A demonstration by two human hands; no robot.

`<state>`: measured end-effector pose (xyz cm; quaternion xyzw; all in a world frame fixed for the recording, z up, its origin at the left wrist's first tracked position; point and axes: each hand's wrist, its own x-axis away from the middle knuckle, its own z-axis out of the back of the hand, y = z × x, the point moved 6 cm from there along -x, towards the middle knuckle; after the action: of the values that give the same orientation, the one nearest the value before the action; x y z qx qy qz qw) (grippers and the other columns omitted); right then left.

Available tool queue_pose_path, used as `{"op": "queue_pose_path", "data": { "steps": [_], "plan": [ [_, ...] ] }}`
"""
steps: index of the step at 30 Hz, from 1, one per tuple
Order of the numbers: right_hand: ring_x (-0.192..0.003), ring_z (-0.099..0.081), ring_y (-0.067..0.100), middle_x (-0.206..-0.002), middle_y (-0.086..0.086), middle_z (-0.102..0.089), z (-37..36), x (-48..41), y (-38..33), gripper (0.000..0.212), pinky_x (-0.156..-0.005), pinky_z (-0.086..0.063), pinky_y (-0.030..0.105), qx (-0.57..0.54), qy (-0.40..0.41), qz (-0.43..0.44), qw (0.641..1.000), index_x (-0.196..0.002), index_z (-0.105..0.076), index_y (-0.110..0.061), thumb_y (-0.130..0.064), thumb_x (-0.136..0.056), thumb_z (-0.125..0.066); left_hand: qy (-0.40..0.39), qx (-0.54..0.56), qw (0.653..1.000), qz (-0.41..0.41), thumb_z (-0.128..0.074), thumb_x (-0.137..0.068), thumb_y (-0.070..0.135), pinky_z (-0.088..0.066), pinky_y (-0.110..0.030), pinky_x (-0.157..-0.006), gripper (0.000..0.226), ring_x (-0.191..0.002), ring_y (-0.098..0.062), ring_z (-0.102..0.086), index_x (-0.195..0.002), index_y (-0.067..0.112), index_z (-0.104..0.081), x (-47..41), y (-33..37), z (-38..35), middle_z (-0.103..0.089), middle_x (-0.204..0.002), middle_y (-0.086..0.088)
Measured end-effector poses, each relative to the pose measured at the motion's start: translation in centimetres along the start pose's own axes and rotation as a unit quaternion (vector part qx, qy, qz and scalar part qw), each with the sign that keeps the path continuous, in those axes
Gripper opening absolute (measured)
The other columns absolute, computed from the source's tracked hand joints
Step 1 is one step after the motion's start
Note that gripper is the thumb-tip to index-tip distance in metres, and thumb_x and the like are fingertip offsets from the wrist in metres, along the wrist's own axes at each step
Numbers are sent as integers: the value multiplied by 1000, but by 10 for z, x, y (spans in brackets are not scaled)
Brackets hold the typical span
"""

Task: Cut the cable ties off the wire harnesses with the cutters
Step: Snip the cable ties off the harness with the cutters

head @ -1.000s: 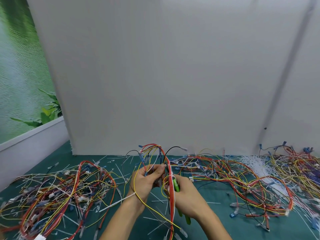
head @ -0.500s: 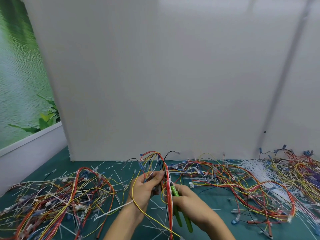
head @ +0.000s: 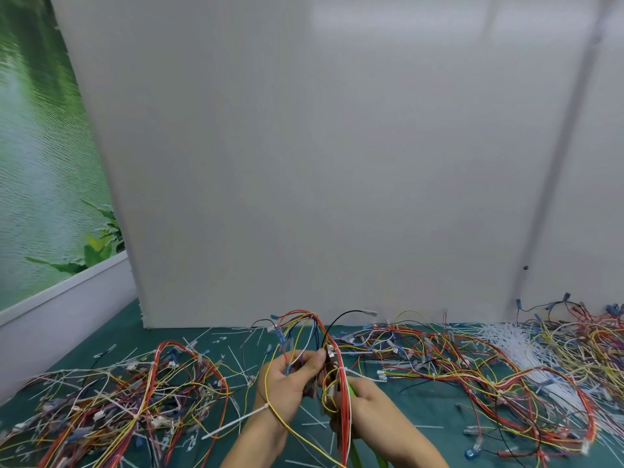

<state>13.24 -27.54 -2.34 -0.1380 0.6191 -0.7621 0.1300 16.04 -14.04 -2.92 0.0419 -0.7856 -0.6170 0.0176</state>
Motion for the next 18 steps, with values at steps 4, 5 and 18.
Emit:
{"op": "queue_pose_path", "data": {
  "steps": [4, 5, 18],
  "plan": [
    [-56, -52, 15, -63, -2, -56, 2, 4, -6, 24, -54, -45, 26, 0, 13, -6, 1000, -71, -69, -27, -47, -75, -56, 16, -31, 999, -30, -85, -65, 35, -49, -36, -65, 44, -66, -28, -58, -85, -2, -72, 0, 3, 1, -69, -79, -31],
    [-56, -53, 15, -64, -2, -57, 2, 5, -7, 23, -54, -46, 27, 2, 16, -4, 1000, -70, -71, -31, -45, -77, -54, 19, -41, 998, -39, -84, -64, 36, -51, -35, -62, 45, -64, -27, -59, -85, -2, -72, 0, 4, 3, -70, -77, -29],
    [-59, -55, 17, -69, 2, -60, 3, 7, -15, 22, -56, -53, 33, 74, 60, 9, 995, -89, -74, -21, -32, -96, -56, -39, 14, 999, 28, -82, -67, 28, -55, -31, -59, 42, -65, -24, -65, -91, -6, -74, -8, -4, 6, -72, -79, -20]
  ]
}}
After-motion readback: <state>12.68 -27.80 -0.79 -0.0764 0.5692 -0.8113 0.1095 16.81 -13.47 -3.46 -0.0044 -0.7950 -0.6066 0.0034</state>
